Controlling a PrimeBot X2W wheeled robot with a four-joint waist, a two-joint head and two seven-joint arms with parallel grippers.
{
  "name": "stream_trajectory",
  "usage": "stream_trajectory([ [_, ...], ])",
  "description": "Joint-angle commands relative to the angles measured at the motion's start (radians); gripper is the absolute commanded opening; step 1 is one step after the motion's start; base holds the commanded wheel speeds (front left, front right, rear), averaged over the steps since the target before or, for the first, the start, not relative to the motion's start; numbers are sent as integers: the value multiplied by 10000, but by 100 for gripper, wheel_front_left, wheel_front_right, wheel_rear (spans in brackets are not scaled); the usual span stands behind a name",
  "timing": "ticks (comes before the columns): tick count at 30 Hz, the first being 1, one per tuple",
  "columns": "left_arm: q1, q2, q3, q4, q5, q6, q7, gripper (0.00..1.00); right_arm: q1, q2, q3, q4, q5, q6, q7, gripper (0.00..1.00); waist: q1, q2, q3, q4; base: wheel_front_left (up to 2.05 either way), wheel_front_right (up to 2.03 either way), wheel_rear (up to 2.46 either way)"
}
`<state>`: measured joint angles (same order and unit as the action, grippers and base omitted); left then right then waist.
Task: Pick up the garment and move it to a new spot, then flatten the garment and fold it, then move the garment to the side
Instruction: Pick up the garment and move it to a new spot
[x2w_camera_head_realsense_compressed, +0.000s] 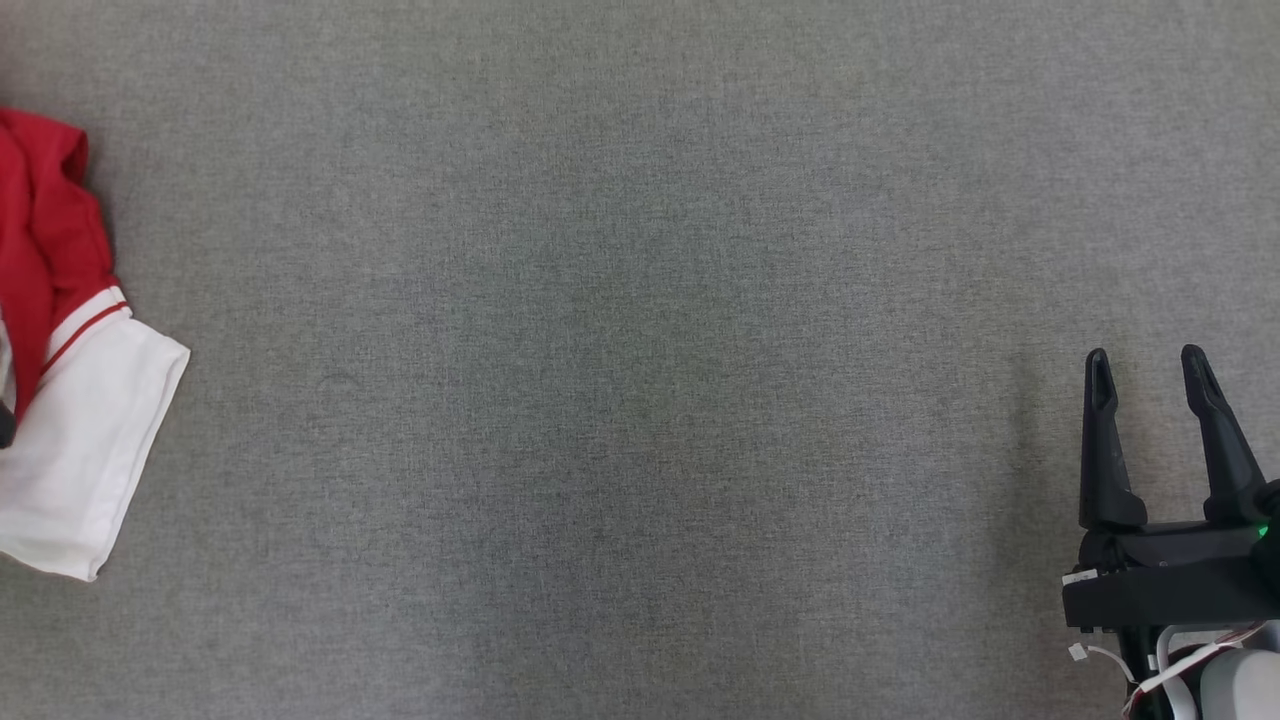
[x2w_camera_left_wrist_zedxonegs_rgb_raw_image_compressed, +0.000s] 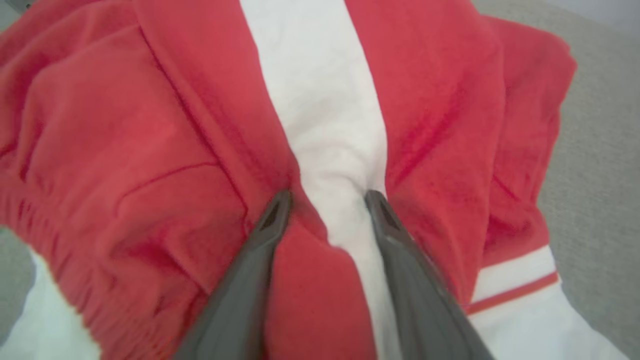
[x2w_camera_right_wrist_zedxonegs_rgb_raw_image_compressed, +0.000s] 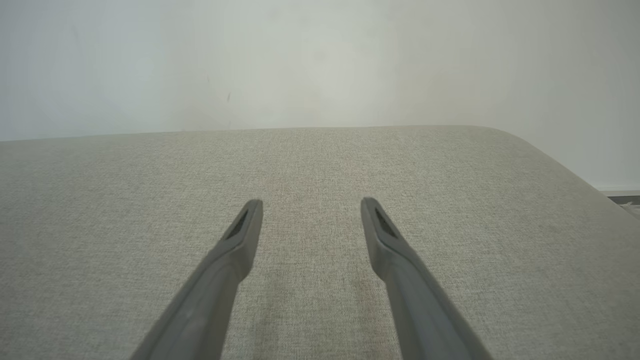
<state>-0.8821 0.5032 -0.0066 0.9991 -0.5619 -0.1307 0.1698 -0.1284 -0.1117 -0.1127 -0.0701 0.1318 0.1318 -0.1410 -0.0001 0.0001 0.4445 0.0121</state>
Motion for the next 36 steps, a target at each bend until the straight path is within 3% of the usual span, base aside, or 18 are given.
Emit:
stream_trajectory([
  [1,236,-20,-179,145,17,13,-254,0,-62,-23,18,17,22,-21,21,100,1,-1,-62,-17,0,0,0],
  [4,200,-16,-241,134,11,11,-712,0,-47,-12,18,33,14,-21,24,100,1,-1,-121,-4,0,0,0],
  [11,-574,363,-421,-360,355,11,-3077,0,150,109,16,243,84,-21,-119,100,1,-1,-802,220,0,0,0],
  [16,-1489,580,-777,-1314,698,10,-3711,0,296,205,75,646,267,-21,-310,100,1,-1,-1423,304,0,0,0],
  [22,-2472,403,-1406,-3388,842,10,-3290,0,405,376,190,1190,425,-21,-636,100,1,-1,-2008,60,0,0,0],
  [27,-2868,-113,-1845,-5493,592,56,-2290,0,414,504,346,1591,583,-21,-879,100,1,-1,-2286,-476,0,0,0],
  [36,-1701,-1171,-2617,-8315,287,610,-1181,0,307,610,752,2131,912,-21,-1165,100,1,-1,-2463,-1952,0,0,0],
])
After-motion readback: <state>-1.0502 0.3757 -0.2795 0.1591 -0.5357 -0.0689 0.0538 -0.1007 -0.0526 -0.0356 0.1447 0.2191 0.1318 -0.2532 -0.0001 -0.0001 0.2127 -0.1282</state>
